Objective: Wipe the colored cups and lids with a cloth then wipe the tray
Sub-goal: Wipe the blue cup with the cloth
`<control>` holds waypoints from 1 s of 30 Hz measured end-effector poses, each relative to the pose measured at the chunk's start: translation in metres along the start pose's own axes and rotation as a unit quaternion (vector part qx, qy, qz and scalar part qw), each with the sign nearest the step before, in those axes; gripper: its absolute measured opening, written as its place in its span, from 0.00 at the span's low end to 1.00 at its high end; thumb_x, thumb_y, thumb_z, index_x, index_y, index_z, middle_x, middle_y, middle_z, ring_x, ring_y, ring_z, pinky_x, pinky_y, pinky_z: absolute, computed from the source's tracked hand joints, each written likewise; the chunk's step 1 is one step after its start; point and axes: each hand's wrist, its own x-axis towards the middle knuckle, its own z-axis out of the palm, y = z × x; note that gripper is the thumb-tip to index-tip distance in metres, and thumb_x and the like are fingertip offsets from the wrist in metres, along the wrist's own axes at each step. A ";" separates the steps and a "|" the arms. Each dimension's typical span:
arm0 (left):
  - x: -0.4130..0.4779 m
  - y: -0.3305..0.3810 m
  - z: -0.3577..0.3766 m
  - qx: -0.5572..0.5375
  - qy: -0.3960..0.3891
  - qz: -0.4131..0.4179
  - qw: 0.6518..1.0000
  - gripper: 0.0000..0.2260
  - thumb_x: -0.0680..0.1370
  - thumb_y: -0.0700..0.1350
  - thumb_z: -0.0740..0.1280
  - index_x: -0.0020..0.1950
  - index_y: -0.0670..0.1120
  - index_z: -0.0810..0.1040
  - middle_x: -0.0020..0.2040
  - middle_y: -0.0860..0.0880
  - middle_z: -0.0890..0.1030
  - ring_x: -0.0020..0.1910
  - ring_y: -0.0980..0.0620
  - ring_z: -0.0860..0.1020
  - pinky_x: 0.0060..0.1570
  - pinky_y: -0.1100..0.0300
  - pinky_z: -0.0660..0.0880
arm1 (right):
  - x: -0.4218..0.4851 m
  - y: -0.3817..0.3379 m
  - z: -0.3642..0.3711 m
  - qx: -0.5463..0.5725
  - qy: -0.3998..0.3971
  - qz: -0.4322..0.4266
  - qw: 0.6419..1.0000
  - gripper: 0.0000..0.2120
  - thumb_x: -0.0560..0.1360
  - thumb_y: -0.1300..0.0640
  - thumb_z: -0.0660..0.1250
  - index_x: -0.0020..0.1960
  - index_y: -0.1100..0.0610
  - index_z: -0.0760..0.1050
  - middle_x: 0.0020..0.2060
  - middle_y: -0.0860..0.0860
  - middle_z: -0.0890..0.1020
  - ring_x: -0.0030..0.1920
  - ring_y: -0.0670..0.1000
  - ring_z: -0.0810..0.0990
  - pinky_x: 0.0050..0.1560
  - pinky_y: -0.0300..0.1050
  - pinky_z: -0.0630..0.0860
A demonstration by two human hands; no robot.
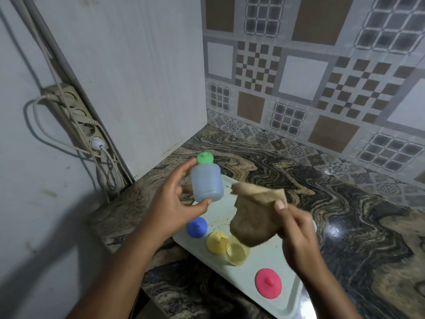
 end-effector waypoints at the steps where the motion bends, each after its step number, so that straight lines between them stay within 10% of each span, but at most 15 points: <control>1: -0.001 -0.001 0.001 -0.001 -0.002 -0.007 1.000 0.39 0.67 0.42 0.80 0.69 0.69 0.69 0.63 0.68 0.76 0.54 0.57 0.82 0.45 0.59 0.81 | 0.007 -0.005 0.002 0.022 0.029 0.009 0.999 0.23 0.80 0.47 0.61 0.27 0.52 0.70 0.25 0.41 0.65 0.28 0.43 0.61 0.30 0.41 0.57; 9: -0.007 0.001 0.015 0.012 -0.018 -0.008 1.000 0.37 0.64 0.41 0.83 0.65 0.68 0.73 0.57 0.50 0.83 0.53 0.54 0.83 0.44 0.53 0.84 | 0.032 -0.038 0.029 -0.114 -0.058 -0.080 0.988 0.21 0.83 0.48 0.57 0.42 0.62 0.78 0.30 0.50 0.75 0.34 0.42 0.71 0.33 0.49 0.70; 11: -0.006 0.004 0.015 0.035 -0.008 0.008 0.999 0.32 0.65 0.43 0.83 0.66 0.59 0.77 0.55 0.52 0.84 0.51 0.54 0.84 0.45 0.50 0.84 | 0.031 -0.032 0.034 -0.187 -0.132 -0.125 0.965 0.15 0.84 0.54 0.59 0.61 0.59 0.81 0.48 0.44 0.85 0.51 0.40 0.81 0.51 0.41 0.77; 13: -0.005 0.009 0.012 0.060 -0.001 0.024 0.998 0.31 0.65 0.44 0.82 0.66 0.54 0.78 0.53 0.55 0.84 0.49 0.55 0.84 0.46 0.50 0.83 | 0.029 -0.025 0.035 -0.218 -0.184 -0.169 0.944 0.18 0.85 0.58 0.59 0.73 0.57 0.74 0.74 0.51 0.74 0.76 0.43 0.68 0.71 0.38 0.69; 15: -0.003 0.010 0.009 0.068 0.008 0.033 0.997 0.31 0.66 0.43 0.82 0.66 0.53 0.78 0.52 0.56 0.85 0.49 0.56 0.84 0.47 0.49 0.82 | 0.024 -0.022 0.032 -0.221 -0.187 -0.181 0.940 0.18 0.85 0.58 0.59 0.73 0.58 0.74 0.78 0.51 0.67 0.78 0.41 0.63 0.71 0.41 0.70; 19: 0.000 0.005 0.003 0.060 0.045 0.037 0.997 0.37 0.62 0.46 0.83 0.69 0.50 0.77 0.55 0.55 0.84 0.49 0.57 0.84 0.50 0.51 0.82 | 0.010 -0.009 0.027 -0.209 -0.188 -0.172 0.944 0.19 0.85 0.57 0.57 0.52 0.70 0.80 0.63 0.58 0.83 0.75 0.42 0.68 0.50 0.54 0.80; 22: 0.001 0.001 0.000 0.068 0.035 0.034 0.996 0.39 0.61 0.44 0.82 0.70 0.56 0.74 0.53 0.54 0.84 0.48 0.55 0.84 0.49 0.49 0.82 | 0.003 -0.005 0.020 -0.187 -0.191 -0.186 0.945 0.17 0.85 0.56 0.57 0.59 0.64 0.82 0.54 0.55 0.87 0.75 0.48 0.71 0.50 0.53 0.82; 26: 0.002 0.000 -0.001 0.067 0.023 0.019 0.997 0.32 0.64 0.44 0.82 0.63 0.61 0.72 0.60 0.59 0.77 0.51 0.56 0.82 0.46 0.48 0.82 | -0.006 0.003 0.006 -0.164 -0.187 -0.136 0.959 0.21 0.86 0.48 0.54 0.50 0.53 0.84 0.37 0.44 0.83 0.40 0.46 0.82 0.40 0.47 0.78; 30: -0.002 0.003 0.000 0.012 0.001 -0.020 1.000 0.35 0.69 0.40 0.79 0.68 0.64 0.70 0.60 0.70 0.75 0.53 0.58 0.83 0.53 0.46 0.82 | -0.003 0.004 0.003 0.016 -0.064 -0.003 0.998 0.22 0.80 0.37 0.62 0.42 0.52 0.84 0.31 0.47 0.80 0.34 0.46 0.76 0.37 0.44 0.72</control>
